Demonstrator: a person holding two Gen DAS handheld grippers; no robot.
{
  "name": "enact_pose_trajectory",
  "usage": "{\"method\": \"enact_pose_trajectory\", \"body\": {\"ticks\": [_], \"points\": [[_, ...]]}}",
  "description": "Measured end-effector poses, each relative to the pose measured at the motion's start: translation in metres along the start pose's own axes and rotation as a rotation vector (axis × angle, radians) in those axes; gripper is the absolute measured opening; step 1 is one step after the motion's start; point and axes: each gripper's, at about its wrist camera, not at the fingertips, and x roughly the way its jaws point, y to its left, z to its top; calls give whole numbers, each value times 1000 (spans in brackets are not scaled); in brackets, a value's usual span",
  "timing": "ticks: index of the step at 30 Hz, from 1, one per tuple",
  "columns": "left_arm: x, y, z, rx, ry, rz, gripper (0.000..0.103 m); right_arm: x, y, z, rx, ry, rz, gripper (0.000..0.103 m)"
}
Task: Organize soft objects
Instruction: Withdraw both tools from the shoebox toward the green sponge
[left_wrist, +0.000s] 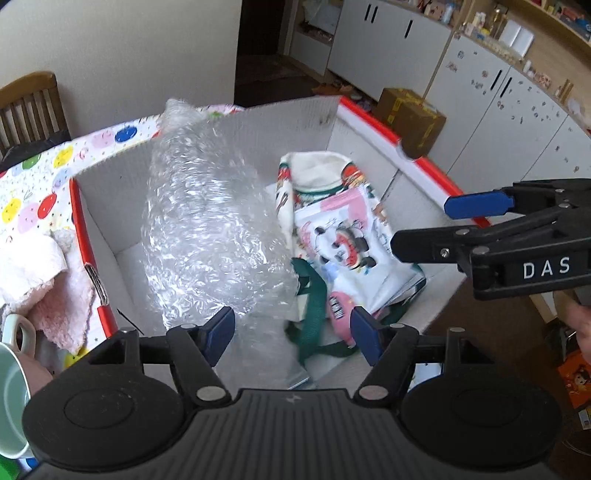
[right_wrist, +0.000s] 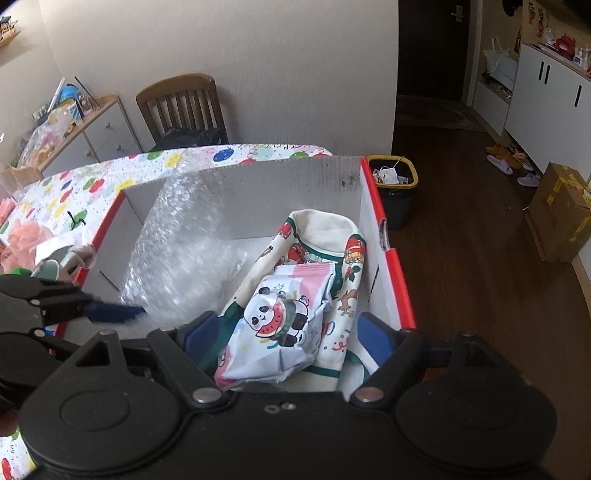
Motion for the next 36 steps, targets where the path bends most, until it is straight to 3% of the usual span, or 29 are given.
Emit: {"method": "enact_pose_trajectory", "body": {"ticks": [9,19,23,36], "points": [[-38,-8,-9,33,-90,-17,70,-39,8,-1,6,-79,27,87],[-113,2,-34,33,-249,-17,77,-79,44,-2,-16,-163,80,90],[-142,17,-46,18,-296,1,85,-91,65,-2,-13,-199,98,95],[-207,102,-89,-111,-389,41,93,-90,151,-1,-30,-206,139,102]]}}
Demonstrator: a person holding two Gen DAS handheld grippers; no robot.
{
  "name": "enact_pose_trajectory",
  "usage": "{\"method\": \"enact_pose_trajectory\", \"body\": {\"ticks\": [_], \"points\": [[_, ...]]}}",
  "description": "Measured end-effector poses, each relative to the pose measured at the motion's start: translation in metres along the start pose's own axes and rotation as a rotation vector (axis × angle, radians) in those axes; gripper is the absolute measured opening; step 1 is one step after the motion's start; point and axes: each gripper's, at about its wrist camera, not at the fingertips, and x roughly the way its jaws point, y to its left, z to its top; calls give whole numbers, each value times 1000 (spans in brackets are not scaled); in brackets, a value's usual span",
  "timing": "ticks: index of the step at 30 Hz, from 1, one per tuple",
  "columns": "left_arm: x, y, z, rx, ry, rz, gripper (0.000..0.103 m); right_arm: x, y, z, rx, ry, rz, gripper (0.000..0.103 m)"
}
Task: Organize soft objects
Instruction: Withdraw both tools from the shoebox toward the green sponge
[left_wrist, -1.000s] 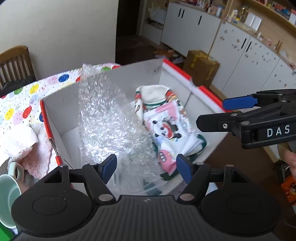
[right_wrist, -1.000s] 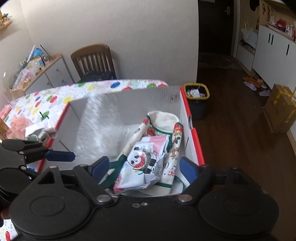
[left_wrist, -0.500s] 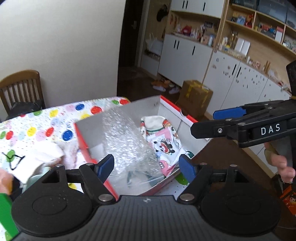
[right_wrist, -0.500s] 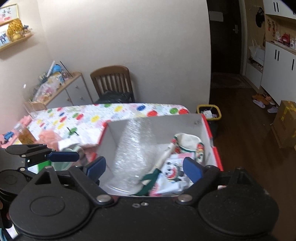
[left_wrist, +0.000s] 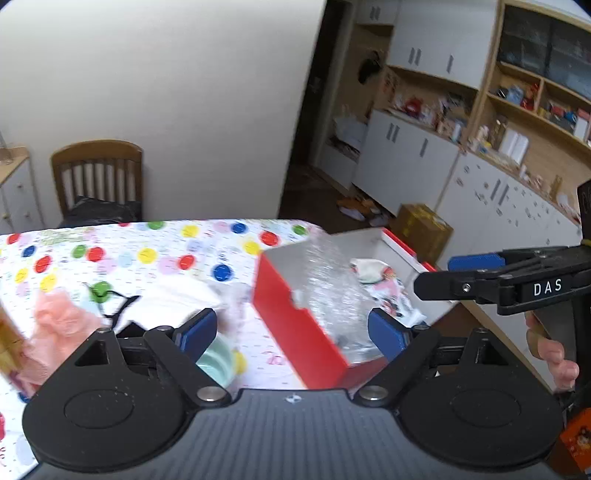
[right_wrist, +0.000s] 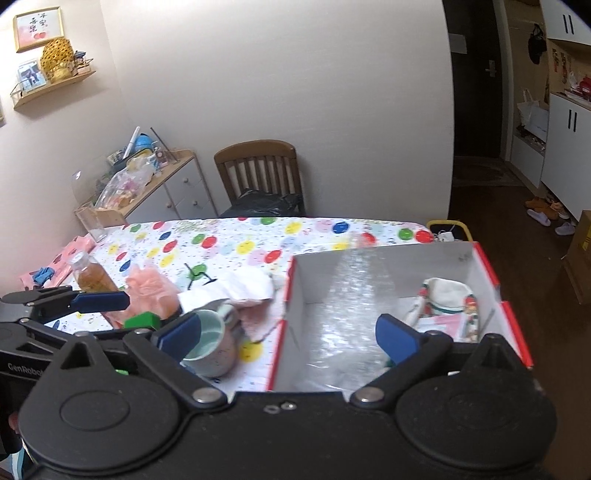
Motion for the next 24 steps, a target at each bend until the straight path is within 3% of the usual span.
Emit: {"method": "enact_pose_trajectory", "body": {"ticks": [1,2,12,24], "points": [[-3,7,-2,-6,-8,12,102,3,6,0,-2,3,0,102],[-6,14,-4,-10,-17,26,103,6,12,1,-4,5,0,103],[-22,71,-31,-46,-56,152,103,48,63,9,-29,42,-8,103],[2,130,-69,-126,-9,265,103,130,110,22,-57,138,-17,103]]}}
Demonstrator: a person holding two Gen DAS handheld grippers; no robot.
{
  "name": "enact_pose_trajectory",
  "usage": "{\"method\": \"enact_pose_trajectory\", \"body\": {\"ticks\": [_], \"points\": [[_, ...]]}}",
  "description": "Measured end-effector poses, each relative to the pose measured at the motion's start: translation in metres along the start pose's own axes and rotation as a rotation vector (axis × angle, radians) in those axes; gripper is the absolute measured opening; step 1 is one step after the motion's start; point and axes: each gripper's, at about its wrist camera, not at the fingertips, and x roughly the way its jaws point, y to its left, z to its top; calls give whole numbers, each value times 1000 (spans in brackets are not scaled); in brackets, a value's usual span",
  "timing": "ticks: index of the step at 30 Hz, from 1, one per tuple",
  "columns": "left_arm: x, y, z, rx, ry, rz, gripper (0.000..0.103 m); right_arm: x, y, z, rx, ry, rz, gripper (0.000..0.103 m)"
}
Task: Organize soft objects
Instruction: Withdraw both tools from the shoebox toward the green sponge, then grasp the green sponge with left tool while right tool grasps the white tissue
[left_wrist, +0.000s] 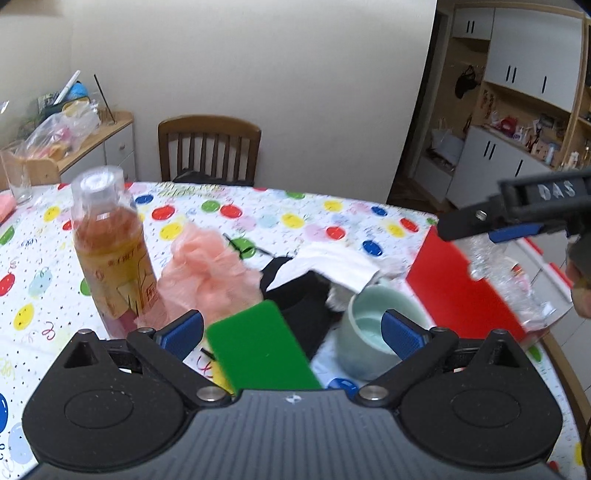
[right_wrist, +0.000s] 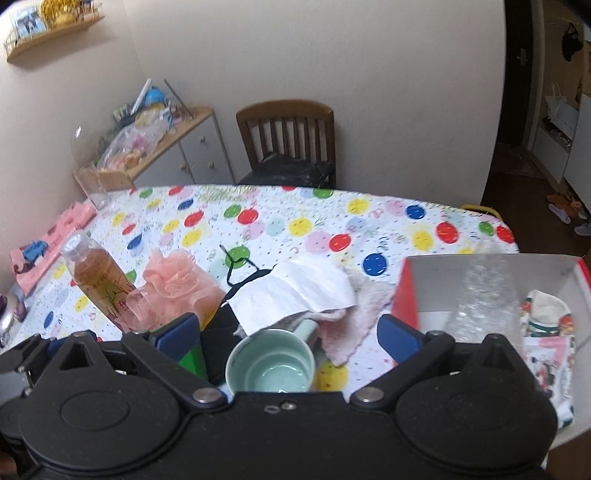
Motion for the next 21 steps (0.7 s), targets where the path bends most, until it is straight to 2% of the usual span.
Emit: {"method": "enact_pose_trajectory", "body": {"ticks": [8,16,21], "points": [[31,10,-13,-1,47,21,103,65,26,8,-67,115,-22,103],[55,9,-22,7,88,35,103,116,44,14,-144,181,-23,102],[69,11,-23,-6,111,42,102,142,41,17,-151,210,-35,100]]}}
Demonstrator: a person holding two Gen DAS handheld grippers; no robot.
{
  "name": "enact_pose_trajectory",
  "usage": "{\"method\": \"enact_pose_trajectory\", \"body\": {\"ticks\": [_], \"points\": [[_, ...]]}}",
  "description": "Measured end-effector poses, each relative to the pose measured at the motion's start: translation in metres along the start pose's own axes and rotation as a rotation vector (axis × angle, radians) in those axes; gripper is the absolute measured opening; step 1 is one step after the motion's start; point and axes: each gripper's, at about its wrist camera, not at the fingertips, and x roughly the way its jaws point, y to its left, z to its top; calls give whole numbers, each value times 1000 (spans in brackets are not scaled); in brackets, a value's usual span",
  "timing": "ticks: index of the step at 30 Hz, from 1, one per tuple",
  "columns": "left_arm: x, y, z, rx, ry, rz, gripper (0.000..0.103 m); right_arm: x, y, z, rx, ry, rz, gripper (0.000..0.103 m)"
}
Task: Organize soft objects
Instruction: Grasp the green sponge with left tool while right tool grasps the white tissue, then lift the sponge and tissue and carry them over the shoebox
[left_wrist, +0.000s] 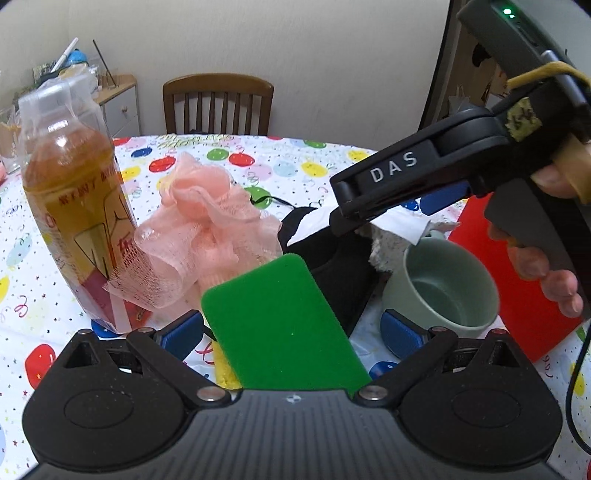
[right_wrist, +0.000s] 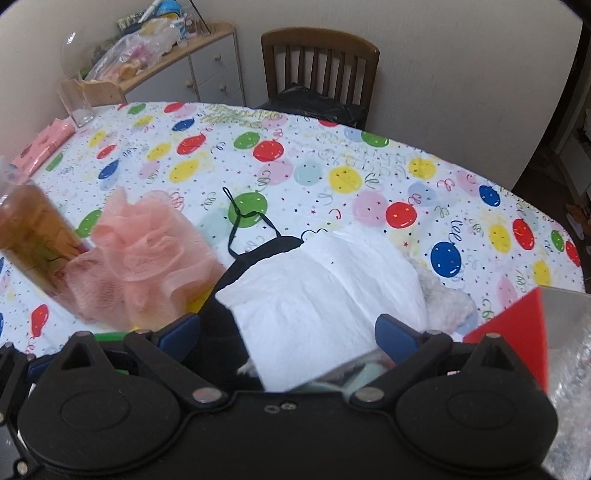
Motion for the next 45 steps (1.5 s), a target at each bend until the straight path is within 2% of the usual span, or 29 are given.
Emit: {"method": "enact_pose_trajectory", "body": {"ticks": [6,10,14,21,26,34,39,45], "points": [[7,-1,-1,1,7,9,101,19,-12,6,36,29,-7,87],[11,1,1,-3,7,14,92,24,-18,7,66,40,8,75],[12,4,3,-10,8,30,77,23,-20,7,82,35,18,55],[11,8,4,-37,8,23,71,15,-25,7,107,7,18,33],[8,10,3,-47,8,15,67,3,-29,6,128,-23,9,23],[-1,12,8,-56,-9,-17,65,-30,-42,8,186,-104,18,17],[-12,10,13,-55,-29,-24,65,-57,-48,6,202,-164,26,7],[-29,8,22,-61,-46,-41,65,-89,-52,-3,221,-229,38,2]]}}
